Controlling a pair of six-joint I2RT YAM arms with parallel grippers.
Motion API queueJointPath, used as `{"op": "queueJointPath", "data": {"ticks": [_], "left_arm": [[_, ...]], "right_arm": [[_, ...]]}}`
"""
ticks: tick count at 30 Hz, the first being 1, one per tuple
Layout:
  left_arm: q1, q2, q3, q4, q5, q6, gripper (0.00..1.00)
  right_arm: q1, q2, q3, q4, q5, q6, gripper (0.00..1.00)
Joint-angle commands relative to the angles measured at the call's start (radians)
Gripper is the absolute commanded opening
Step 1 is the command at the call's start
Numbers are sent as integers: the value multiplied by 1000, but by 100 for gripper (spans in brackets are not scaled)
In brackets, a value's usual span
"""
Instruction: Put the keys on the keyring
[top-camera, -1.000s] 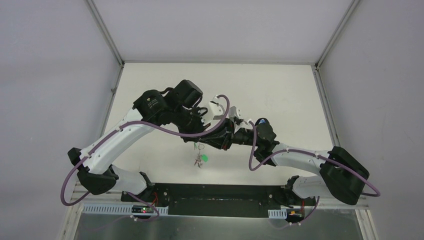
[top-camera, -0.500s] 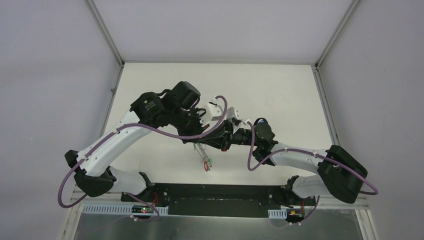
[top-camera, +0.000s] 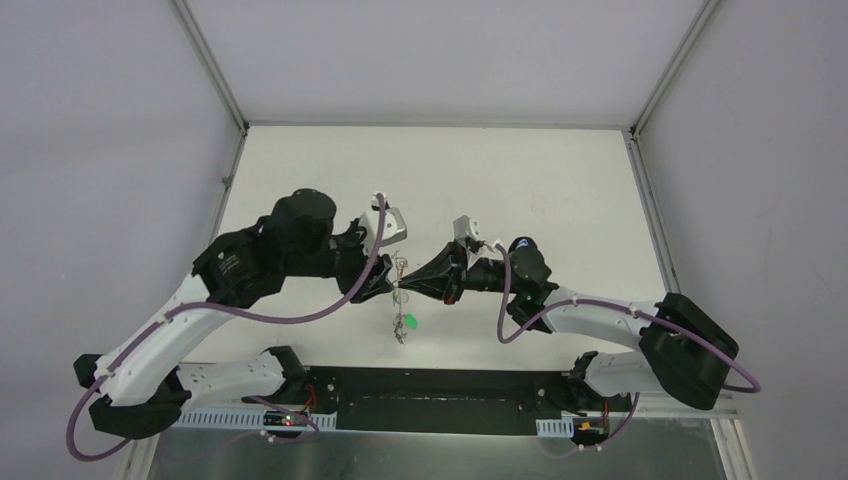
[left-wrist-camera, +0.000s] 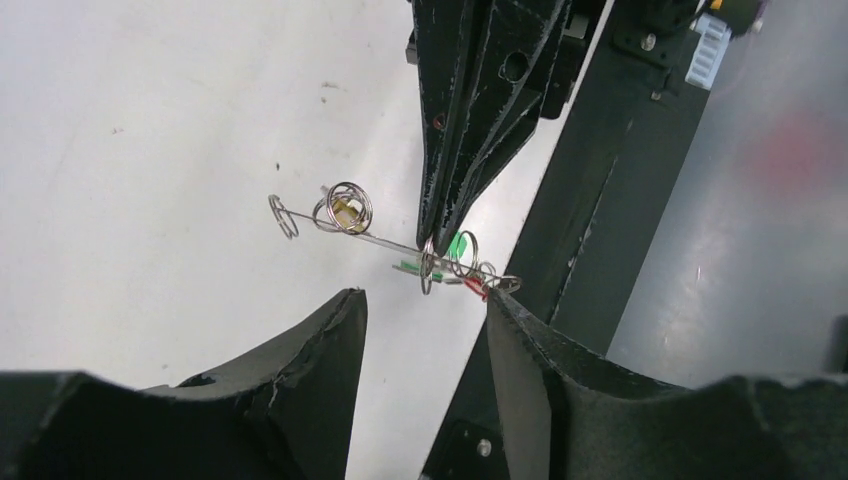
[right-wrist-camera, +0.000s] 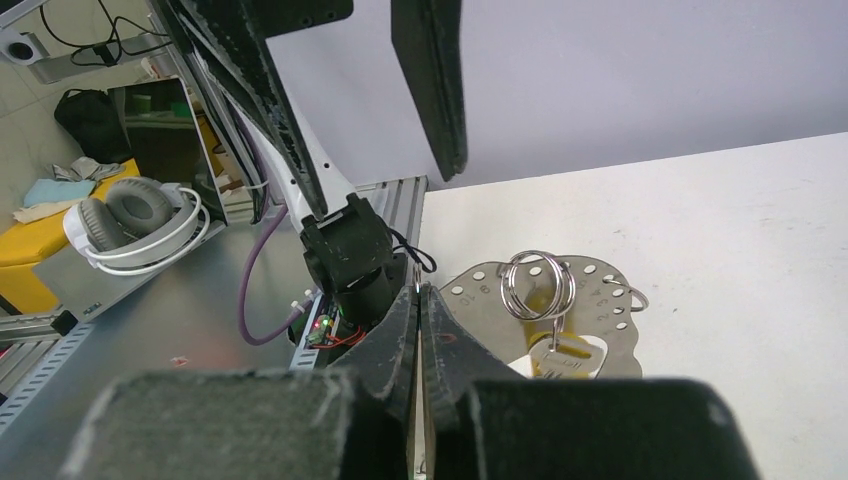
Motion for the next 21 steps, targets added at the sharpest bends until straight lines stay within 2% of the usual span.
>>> {"op": "queueJointPath", "data": {"ticks": [1,6,10,17,21], "left_arm": [[-6,-136,-138,202,-27,-28,49],[-5,-323,-342,402,-12,-10,53],[-6,-404,-476,537,13,-18,51],[-6,-422,-589,668,29,-48,43],[-6,-406,-609,695,34,-49,34]], "right_arm": [[5,-50,3,60,10,5,0],[5,-55,3,56,12,8,0],[5,-56,2,55,10,10,0],[5,-58,0,54,12,10,0],[5,-59,0,55,15,12,0]]}}
